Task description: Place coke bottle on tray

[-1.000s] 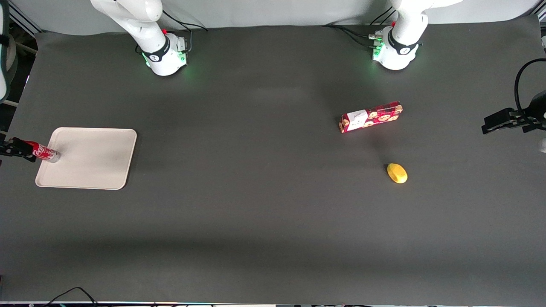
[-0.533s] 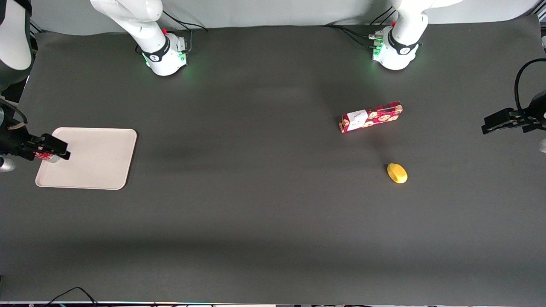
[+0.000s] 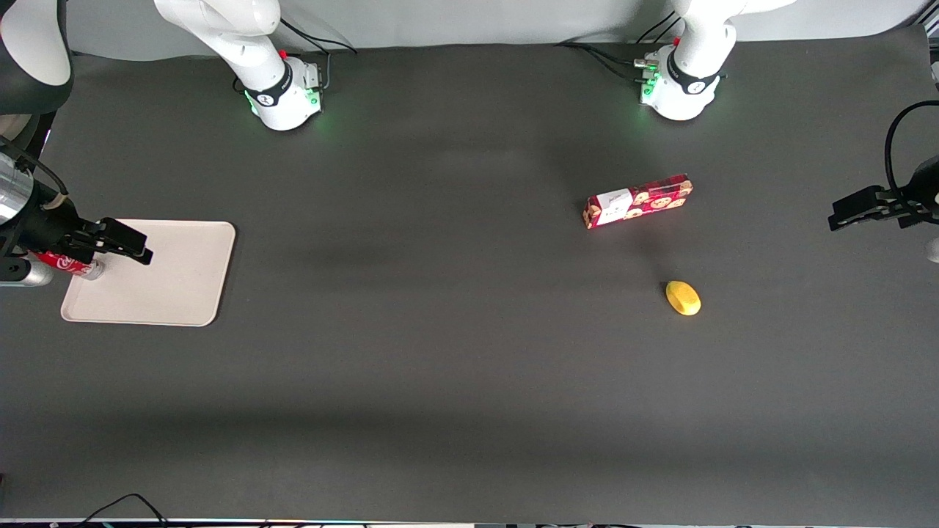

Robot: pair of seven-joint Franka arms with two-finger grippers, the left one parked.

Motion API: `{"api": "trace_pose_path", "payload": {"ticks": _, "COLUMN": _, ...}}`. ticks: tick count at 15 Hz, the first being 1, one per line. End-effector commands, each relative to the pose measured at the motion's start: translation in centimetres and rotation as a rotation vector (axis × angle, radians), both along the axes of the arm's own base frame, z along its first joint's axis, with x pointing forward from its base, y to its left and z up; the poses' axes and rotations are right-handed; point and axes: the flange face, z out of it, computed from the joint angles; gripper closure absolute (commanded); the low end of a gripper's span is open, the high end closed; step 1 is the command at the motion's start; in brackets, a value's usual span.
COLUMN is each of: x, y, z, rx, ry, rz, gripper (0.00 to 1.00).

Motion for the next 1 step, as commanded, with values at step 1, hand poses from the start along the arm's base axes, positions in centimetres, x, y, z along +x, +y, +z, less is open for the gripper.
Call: {"api": "trace_pose_path", "payload": {"ticks": 1, "x": 0.03, "y": 0.37, "z": 0.67, "rx": 0.019, "ry": 0.002, "rz": -0.022, "gripper": 0.00}}
